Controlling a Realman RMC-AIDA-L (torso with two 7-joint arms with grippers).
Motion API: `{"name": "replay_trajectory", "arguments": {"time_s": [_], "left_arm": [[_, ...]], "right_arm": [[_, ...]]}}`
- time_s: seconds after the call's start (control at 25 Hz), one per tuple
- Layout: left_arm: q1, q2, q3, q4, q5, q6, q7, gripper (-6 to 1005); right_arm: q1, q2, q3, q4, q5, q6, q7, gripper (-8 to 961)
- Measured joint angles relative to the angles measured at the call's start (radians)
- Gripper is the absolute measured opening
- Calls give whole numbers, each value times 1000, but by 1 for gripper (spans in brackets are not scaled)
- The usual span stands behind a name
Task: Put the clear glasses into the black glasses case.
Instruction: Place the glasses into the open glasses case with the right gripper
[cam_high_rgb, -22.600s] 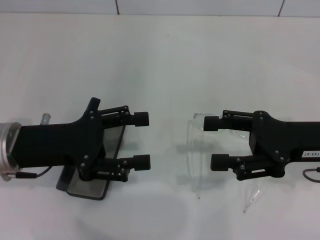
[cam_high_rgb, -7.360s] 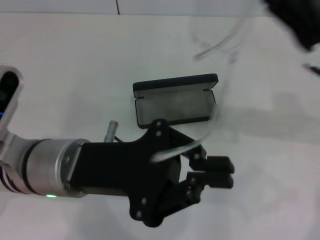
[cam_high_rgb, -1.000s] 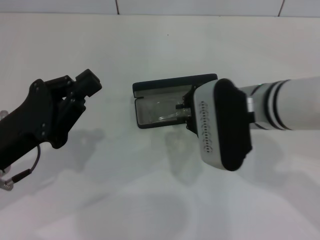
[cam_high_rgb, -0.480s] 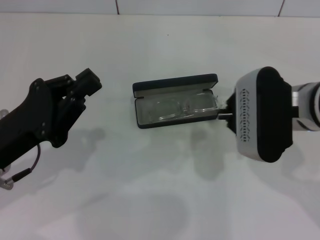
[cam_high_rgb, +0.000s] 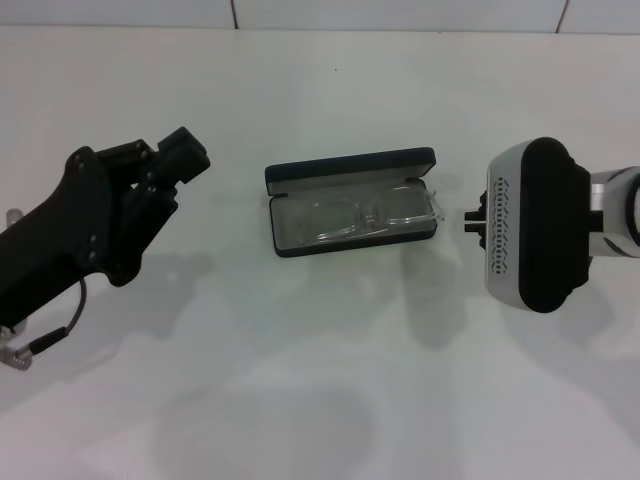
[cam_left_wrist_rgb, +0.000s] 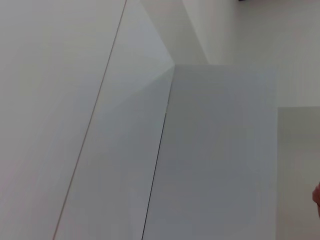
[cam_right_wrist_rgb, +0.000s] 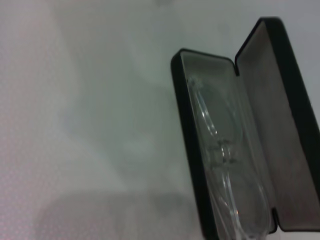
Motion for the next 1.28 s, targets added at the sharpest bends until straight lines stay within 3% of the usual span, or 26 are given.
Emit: {"name": "replay_trajectory", "arguments": {"time_s": [0.4, 1.28], "left_arm": [[4, -4, 0, 0, 0, 0, 0, 67], [15, -10, 3, -2, 0, 2, 3, 68]], "right_arm": [[62, 2, -6, 135, 5, 98, 2, 36], [89, 2, -80, 173, 25, 164, -1, 36]]}}
